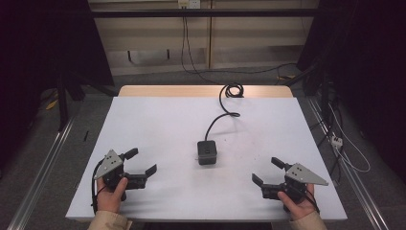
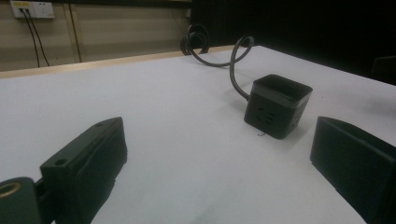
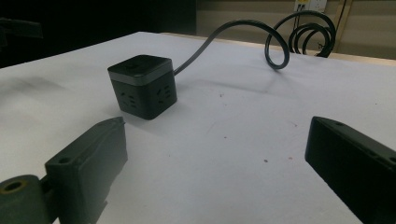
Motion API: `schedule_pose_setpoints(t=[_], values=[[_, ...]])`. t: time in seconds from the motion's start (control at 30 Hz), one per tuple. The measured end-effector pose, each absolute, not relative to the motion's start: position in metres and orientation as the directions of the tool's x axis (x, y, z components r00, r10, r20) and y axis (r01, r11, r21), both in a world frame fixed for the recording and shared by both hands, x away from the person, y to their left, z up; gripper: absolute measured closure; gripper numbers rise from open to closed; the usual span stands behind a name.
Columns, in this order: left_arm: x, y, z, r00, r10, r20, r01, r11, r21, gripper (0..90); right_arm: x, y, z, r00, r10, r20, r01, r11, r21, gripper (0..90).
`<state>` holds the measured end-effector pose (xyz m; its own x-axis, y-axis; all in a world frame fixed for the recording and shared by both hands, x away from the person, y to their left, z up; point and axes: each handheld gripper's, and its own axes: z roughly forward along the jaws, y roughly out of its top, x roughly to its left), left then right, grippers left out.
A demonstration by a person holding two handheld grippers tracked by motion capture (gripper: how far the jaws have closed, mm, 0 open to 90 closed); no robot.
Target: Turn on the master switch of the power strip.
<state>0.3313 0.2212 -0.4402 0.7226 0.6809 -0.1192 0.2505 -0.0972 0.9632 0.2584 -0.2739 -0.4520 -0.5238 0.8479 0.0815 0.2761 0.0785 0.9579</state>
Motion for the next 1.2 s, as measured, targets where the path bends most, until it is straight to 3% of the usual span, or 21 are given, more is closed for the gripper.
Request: schedule_pose_setpoints(t=[1.2], values=[[0.3318,0.2205,-0.4404,0.709,0.695,-0.118,0.235,-0.075,0.969,4.0,0.2653,-0.2652,-0.4484,-0.537,0.840,0.076,0.275,0.089,0.957,5.2]])
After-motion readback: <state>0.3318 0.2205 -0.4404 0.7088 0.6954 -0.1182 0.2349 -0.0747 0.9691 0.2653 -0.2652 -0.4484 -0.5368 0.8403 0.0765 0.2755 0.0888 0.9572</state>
